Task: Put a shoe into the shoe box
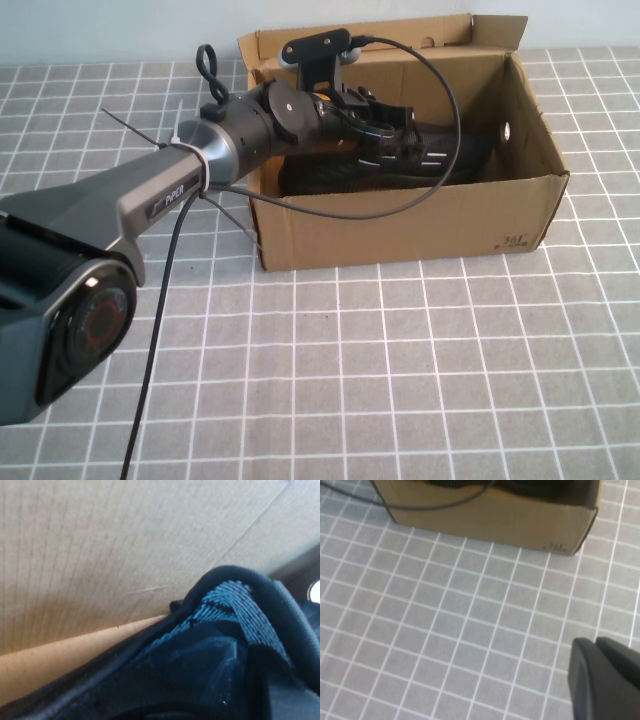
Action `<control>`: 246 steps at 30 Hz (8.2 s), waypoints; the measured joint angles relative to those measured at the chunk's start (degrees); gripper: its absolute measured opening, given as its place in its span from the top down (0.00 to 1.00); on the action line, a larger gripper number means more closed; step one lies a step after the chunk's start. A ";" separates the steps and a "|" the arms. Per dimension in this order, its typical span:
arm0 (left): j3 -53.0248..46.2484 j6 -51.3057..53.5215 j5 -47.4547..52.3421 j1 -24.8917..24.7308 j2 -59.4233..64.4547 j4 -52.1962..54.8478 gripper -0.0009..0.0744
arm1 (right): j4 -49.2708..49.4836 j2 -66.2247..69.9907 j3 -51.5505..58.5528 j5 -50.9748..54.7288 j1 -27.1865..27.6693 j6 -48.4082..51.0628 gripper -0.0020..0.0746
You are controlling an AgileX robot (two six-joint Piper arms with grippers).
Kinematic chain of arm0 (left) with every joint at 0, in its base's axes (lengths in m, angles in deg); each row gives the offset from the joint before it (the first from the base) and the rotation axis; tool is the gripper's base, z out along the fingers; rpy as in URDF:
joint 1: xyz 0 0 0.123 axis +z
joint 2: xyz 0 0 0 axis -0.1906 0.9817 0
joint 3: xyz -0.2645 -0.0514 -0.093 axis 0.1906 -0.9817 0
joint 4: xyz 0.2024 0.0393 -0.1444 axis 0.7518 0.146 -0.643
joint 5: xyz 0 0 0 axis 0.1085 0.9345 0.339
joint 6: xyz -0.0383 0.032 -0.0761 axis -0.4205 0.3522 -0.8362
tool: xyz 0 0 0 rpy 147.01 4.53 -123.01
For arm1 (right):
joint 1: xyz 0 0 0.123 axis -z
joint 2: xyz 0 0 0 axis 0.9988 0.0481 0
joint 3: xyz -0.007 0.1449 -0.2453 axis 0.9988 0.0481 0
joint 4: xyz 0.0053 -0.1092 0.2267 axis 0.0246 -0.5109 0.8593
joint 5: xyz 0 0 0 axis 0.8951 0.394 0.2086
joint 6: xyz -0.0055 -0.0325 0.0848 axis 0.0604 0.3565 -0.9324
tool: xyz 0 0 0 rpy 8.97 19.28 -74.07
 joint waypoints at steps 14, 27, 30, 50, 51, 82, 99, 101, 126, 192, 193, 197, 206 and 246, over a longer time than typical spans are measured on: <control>0.00 1.01 -1.94 0.00 0.21 -0.83 0.99 | 1.01 0.00 7.03 -1.18 0.00 0.00 0.99; 0.00 2.35 -3.05 0.00 0.21 -0.83 0.99 | 1.01 0.00 7.03 -1.90 0.00 0.00 0.99; 0.00 2.35 -3.14 0.00 0.21 -0.83 0.99 | 1.01 0.00 7.03 -1.90 0.00 0.00 0.99; 2.76 6.91 0.09 0.00 0.35 -0.83 0.99 | 0.81 0.00 7.03 -2.15 0.00 0.00 0.99; 2.76 6.91 -0.14 0.00 0.39 -0.83 0.99 | 0.81 0.00 7.03 -2.15 0.00 0.00 0.99; 2.86 9.84 23.15 4.07 -11.74 4.92 0.33 | 1.26 0.00 7.03 -2.15 0.00 1.40 0.99; 3.26 7.78 43.21 4.14 -32.81 14.14 0.99 | 5.52 -8.26 7.29 -0.72 0.00 3.82 0.99; 3.26 6.27 43.30 4.14 -35.97 15.37 0.99 | 8.06 -12.72 7.64 -0.51 0.00 5.21 0.99; -81.36 4.97 -0.12 4.14 -120.00 17.26 0.99 | 20.12 -47.94 27.09 -9.12 0.00 12.04 0.99; -110.86 4.97 0.15 4.14 -132.54 18.19 0.99 | 15.86 -50.34 75.01 -69.23 31.78 19.28 0.99; -110.86 4.97 0.15 4.14 -132.54 18.19 0.99 | 15.86 -50.34 75.01 -68.30 31.83 19.28 0.99; -110.86 4.97 0.15 4.14 -132.54 18.19 0.99 | 16.09 -50.34 75.01 -62.55 31.83 19.28 0.99; -110.86 4.97 0.15 4.14 -132.54 18.19 0.99 | 16.09 -50.34 75.11 -52.30 31.25 19.28 0.99; -110.86 -16.51 -7.02 18.50 -132.54 37.71 0.99 | 16.09 -50.34 75.11 -52.11 31.25 19.39 0.99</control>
